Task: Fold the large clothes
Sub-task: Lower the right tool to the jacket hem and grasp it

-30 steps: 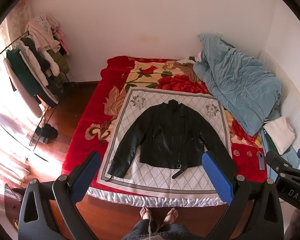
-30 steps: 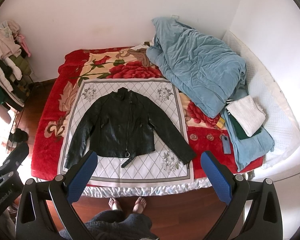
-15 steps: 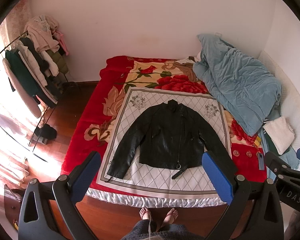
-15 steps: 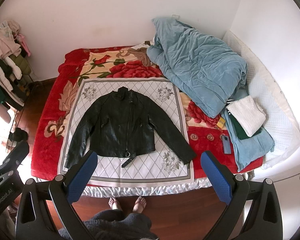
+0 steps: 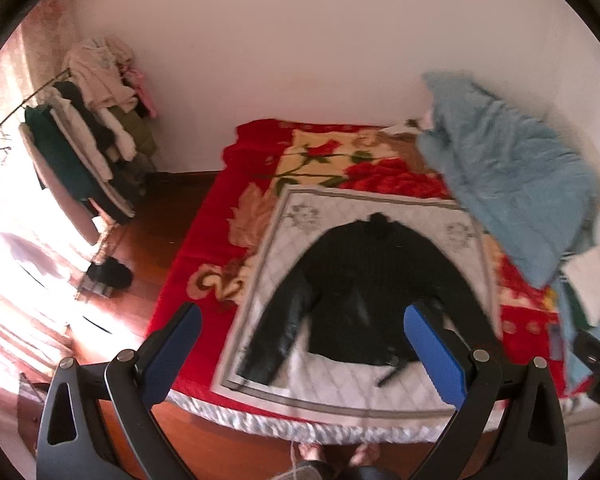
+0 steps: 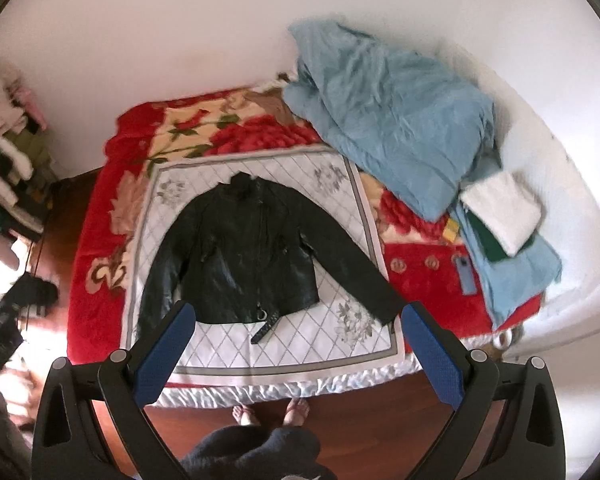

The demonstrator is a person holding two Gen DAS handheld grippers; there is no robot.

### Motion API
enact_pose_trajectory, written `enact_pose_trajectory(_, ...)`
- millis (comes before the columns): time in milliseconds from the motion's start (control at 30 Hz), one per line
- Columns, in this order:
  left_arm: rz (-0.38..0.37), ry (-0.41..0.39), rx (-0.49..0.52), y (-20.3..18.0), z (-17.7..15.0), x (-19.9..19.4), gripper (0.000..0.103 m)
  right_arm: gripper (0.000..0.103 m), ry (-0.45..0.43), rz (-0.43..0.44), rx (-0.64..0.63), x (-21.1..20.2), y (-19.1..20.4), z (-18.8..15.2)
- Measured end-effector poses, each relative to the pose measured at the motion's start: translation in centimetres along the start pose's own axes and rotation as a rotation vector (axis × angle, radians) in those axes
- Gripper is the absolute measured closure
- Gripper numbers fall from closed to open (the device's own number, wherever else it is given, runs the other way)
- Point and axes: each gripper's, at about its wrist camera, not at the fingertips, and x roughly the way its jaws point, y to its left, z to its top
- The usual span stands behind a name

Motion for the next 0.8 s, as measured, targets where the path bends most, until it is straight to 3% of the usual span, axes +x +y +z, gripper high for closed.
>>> enact_pose_trajectory(33, 0.026, 0.003, 0.001, 0.0, 0.0, 1.7, 0.0, 0.001, 0.008, 0.004, 0.014, 2.2, -0.3, 0.0)
enact_pose_trajectory(167, 0.109, 0.063, 0.012, -0.4, -1.1, 9.5, 0.0, 0.021, 0.126, -0.019, 0.077, 12.6, -2.4, 0.6)
enact_pose_trajectory(367, 0.218, 0.214, 0.039, -3.0, -4.3, 22.4, 0.0, 0.021, 0.346, 0.03, 0.164, 30.0, -6.0, 0.3)
enact_pose_trajectory(533, 0.339, 0.322, 0.04, -4.3, -8.4, 33.0, 0.0, 0.021, 0.47, 0.094, 0.206, 44.9, -7.7, -0.5)
enact_pose_trajectory(600, 0.348, 0.371, 0.018, -4.5, -9.6, 36.6, 0.0, 0.021, 0.522, 0.089, 0.21, 51.3, -8.1, -1.3)
enact_pose_trajectory(800, 0.397, 0.456, 0.03, -6.4, -12.7, 44.9, 0.0, 0.021, 0.617, 0.117, 0.216, 63.7, -6.9, -3.7)
